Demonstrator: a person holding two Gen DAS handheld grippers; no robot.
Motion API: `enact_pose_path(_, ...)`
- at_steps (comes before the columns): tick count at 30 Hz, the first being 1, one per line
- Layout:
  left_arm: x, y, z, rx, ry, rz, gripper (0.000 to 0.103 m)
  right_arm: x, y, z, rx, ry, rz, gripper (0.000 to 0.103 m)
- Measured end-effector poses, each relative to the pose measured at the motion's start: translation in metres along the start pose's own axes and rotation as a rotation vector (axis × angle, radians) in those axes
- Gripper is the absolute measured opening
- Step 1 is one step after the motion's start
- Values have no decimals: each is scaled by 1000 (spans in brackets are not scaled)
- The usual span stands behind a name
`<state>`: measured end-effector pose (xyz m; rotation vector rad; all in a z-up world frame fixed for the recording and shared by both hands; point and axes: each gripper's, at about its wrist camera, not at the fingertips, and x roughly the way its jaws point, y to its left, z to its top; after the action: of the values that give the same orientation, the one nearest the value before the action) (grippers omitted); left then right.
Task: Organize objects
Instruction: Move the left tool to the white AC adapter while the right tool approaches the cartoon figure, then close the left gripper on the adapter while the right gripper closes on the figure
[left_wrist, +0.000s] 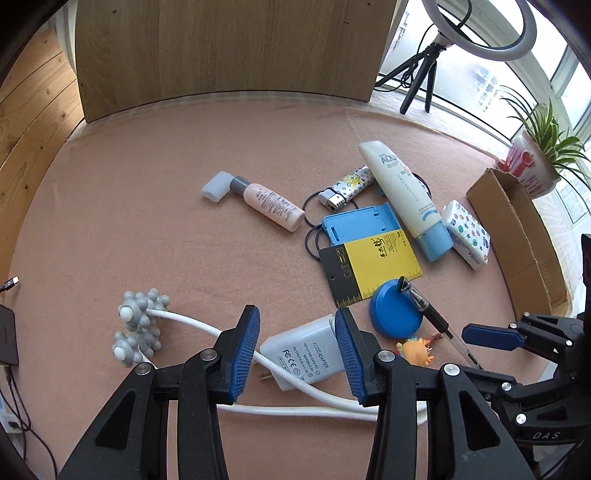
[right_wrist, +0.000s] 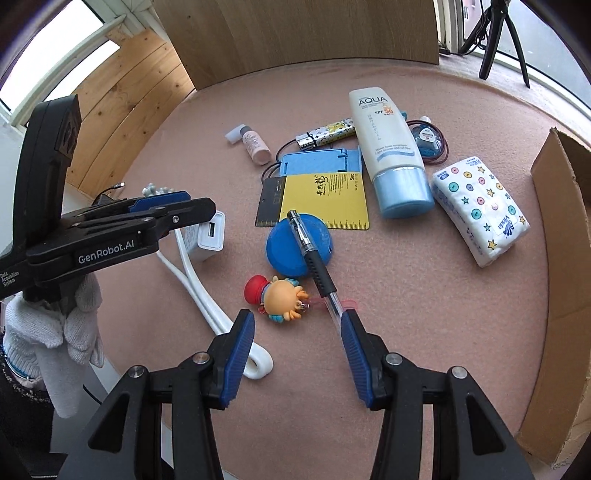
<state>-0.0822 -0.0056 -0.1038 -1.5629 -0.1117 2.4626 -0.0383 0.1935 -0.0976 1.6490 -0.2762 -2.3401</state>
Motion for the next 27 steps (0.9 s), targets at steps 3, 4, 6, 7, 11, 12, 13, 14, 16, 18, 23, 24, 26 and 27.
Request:
enact_pose_path(3,-2,-9,-12,9,10,-18,46,6,7,6,-27,3,-19,45)
enact_pose_path(4,-1,-13,-15,17,16,-24,46,9,7,9,-29,5,-24,45)
enact_pose_path(6,2,-22,-22,32,25,-33,46,14,4,15,-25,8,-10,45)
enact_pose_path(7,3,-26,-24,37,28,-37,46,12,3,15,-25,6,-10,45)
enact_pose_path(11,5,-38,-31,65,24,-36,46,11,-7,17,21,17,37,42)
enact_pose_path(12,5,-39,-32,75,24,-33,46,11,-7,19,32,13,57,42)
enact_pose_path(13,6,-41,-33,84,29,-30,46,10,-8,18,32,11,60,42)
enact_pose_path(14,7,-41,-33,87,32,-27,46,11,-9,18,25,12,46,41)
enact_pose_path(16,10,-38,-33,86,38,-22,46,14,-11,17,32,22,44,39)
enact_pose_path(18,16,-33,-32,83,50,3,46,12,-11,17,48,15,70,37)
enact_pose_path(23,19,-21,-36,87,63,42,46,9,1,15,16,6,116,37)
enact_pose_path(24,17,-17,-37,82,64,40,46,9,2,14,11,12,119,37)
enact_pose_path(26,16,-12,-38,80,64,44,46,15,4,14,10,26,128,37)
enact_pose_path(27,15,-10,-38,80,64,45,46,18,4,13,12,36,131,37)
